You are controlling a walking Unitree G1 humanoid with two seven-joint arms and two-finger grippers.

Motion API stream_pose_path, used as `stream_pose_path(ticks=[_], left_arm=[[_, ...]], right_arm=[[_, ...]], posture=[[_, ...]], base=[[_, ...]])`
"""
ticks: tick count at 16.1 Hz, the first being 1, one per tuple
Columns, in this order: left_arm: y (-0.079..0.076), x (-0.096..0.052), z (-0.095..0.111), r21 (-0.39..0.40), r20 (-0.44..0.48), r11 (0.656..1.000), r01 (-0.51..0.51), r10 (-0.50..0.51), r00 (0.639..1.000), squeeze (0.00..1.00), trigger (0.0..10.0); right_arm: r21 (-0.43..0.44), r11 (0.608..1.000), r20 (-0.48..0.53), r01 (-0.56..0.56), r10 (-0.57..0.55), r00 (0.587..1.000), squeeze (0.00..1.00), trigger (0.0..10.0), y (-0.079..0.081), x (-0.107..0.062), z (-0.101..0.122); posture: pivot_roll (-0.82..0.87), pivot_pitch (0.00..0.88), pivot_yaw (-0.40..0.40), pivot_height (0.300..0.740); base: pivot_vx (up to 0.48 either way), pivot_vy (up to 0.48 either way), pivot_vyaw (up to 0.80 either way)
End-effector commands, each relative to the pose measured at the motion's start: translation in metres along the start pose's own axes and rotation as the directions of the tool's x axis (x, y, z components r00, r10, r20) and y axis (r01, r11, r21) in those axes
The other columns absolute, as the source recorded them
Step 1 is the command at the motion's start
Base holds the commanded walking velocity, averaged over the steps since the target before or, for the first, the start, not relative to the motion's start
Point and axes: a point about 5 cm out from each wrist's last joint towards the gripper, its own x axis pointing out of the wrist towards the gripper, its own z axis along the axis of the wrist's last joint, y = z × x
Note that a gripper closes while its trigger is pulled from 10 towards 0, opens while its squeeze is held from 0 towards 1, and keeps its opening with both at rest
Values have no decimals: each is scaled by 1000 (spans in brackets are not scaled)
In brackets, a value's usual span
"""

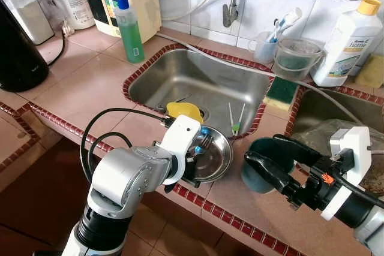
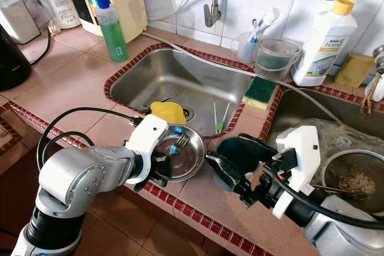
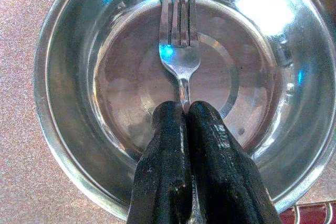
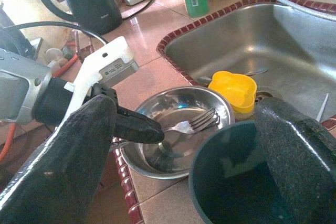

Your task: Kitchen organization

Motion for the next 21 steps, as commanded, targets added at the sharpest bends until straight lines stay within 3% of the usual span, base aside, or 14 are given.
stream_pose_path(ticks=[1,7,11,13,14,16,17,18,20,21], left_arm=[[0,2,-5,7,-42,1000,1,-1,999,0,0],[16,-18,26,23,72,999,21,-23,997,0,0],[23,-22,32,16,82,999,30,-31,996,0,0],[27,-25,38,18,107,999,44,-46,993,0,4118],[33,-25,46,26,164,999,26,-30,986,0,10000],[41,-22,51,33,201,999,-18,11,979,0,10000],[51,-20,63,33,300,999,-35,23,954,0,10000],[55,-19,66,32,325,999,-36,24,945,0,10000],[66,-11,75,137,385,983,-120,59,921,0,10000],[72,-4,82,154,427,979,-132,54,902,0,10000]], right_arm=[[-23,1000,11,-7,8,1000,0,10000,3,-1,5],[-26,1000,11,-9,9,1000,0,10000,-1,0,7],[-29,999,11,-14,14,1000,0,10000,-3,2,8],[-31,999,13,-15,15,1000,0,10000,-4,3,9],[-29,999,20,-17,18,1000,0,10000,-4,4,10],[-26,999,21,-20,21,1000,0,10000,-3,6,10],[-27,999,22,-24,25,999,0,10000,-2,7,10],[-26,999,23,-26,26,999,0,10000,-2,7,10],[-26,999,24,-29,29,999,0,10000,-1,8,10],[-25,999,27,-27,28,999,0,10000,-1,8,9]], posture=[[-161,60,40,740],[-149,67,20,740],[-147,66,14,740],[-149,65,11,740],[-148,62,8,740],[-148,62,6,740],[-154,59,4,740],[-155,59,3,740],[-161,58,2,740],[-172,55,5,740]], base=[[0,0,0],[0,0,0],[0,0,0],[0,0,0],[0,0,0],[0,0,0],[0,0,0],[0,0,0],[0,0,0],[0,0,0]])
